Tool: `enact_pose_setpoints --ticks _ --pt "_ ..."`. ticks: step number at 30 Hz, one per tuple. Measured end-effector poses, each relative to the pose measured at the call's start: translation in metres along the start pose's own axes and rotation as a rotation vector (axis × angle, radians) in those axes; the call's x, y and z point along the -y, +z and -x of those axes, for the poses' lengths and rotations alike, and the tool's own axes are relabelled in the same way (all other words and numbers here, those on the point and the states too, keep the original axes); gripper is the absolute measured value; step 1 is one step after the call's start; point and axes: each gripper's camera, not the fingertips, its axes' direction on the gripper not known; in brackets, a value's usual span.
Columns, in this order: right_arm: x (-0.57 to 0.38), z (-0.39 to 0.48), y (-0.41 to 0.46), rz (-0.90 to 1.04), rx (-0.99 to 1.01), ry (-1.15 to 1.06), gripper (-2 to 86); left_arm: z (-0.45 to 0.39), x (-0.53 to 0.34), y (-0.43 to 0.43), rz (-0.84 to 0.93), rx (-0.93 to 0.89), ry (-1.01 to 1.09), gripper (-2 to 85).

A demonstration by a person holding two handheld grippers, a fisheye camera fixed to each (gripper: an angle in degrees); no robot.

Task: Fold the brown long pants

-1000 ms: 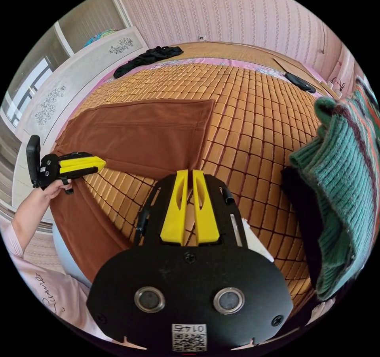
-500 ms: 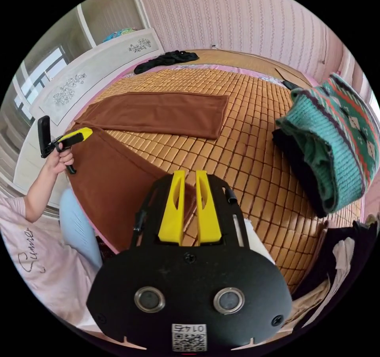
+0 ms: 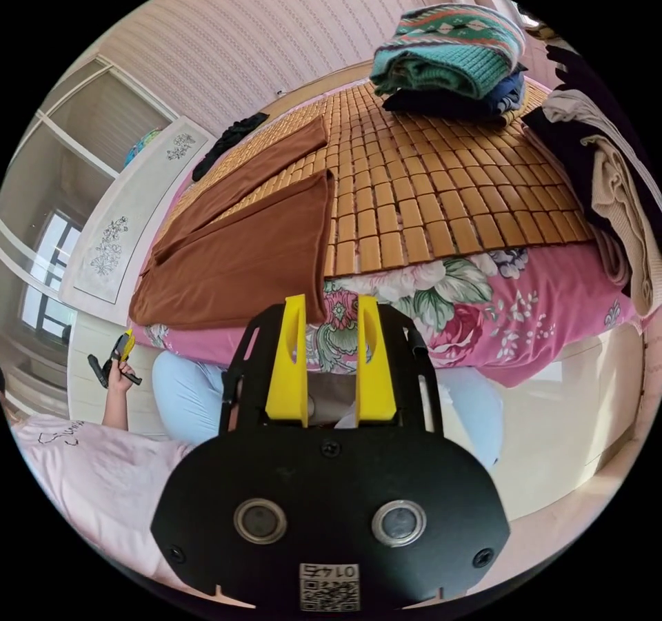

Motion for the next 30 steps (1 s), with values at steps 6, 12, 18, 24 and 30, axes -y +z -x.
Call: enact_pose_setpoints --ticks 6,12,18,24,30 --pt "-0.004 0.017 0.016 -0.02 0.055 -0.041 11.9 0.002 0.038 -0.005 -0.098 0.088 0.05 16.4" --pt "-0.017 0.045 0.06 -0.008 -0.012 -0.109 12.7 -0.003 0.074 0.008 -0.072 0.083 0.014 17.1" --pt "-0.035 0.067 0.09 -0.006 -0.172 -0.142 7.5 -0.018 0.099 0.014 -0.005 0.066 0.046 11.1" --pt "-0.054 0.085 0.113 -0.01 -0.23 -0.184 1.8 -0.022 0.107 0.006 0.02 0.034 -0.004 6.6" --pt "-0.08 0.11 0.14 -0.036 -0.297 -0.245 0.7 -0.049 0.108 0.001 0.024 0.08 0.029 3.7"
